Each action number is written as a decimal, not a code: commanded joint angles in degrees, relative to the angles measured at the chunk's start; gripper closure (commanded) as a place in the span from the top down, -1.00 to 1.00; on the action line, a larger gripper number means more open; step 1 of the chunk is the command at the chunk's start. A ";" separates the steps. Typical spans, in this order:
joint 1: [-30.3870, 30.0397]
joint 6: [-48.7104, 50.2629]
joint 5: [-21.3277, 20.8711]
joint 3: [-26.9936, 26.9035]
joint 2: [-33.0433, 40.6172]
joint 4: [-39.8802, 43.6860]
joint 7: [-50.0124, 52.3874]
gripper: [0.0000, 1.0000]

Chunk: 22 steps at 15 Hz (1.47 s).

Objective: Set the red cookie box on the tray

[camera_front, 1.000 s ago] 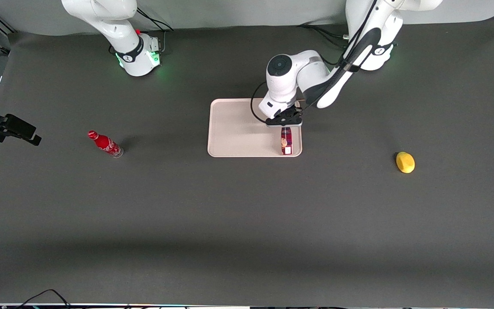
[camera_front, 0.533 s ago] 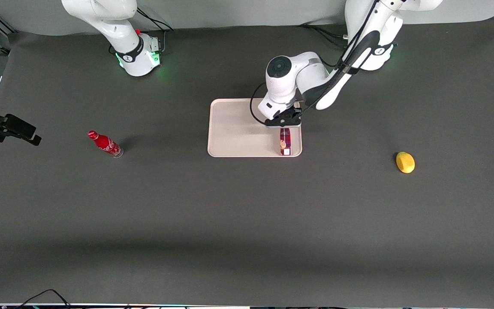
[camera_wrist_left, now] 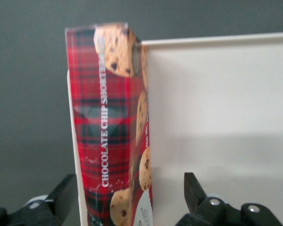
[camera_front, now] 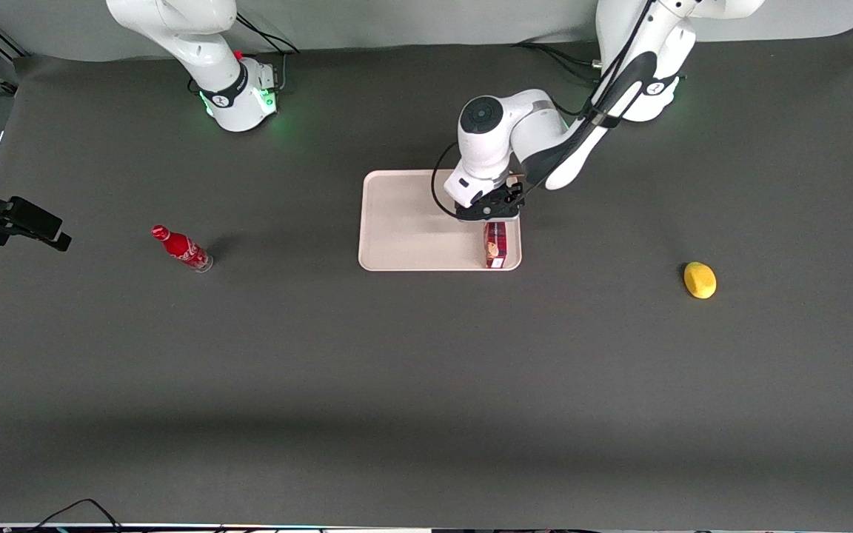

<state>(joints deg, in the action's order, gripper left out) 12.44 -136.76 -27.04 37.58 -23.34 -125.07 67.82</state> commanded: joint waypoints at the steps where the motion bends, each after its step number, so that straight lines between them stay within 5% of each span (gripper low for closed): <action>1: -0.40 9.54 -0.47 0.47 3.99 5.69 -1.27 1.00; 5: -3.55 15.64 7.33 -0.93 12.85 7.65 -18.19 1.00; 12: -3.22 26.62 16.49 -22.08 29.29 7.38 -50.99 1.00; 17: -4.36 30.56 21.24 -31.77 30.46 11.67 -55.24 1.00; 22: -6.89 33.05 21.42 -37.06 24.93 22.83 -61.31 1.00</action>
<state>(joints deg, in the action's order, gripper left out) 7.31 -105.57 -6.91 1.58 5.80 -109.23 9.97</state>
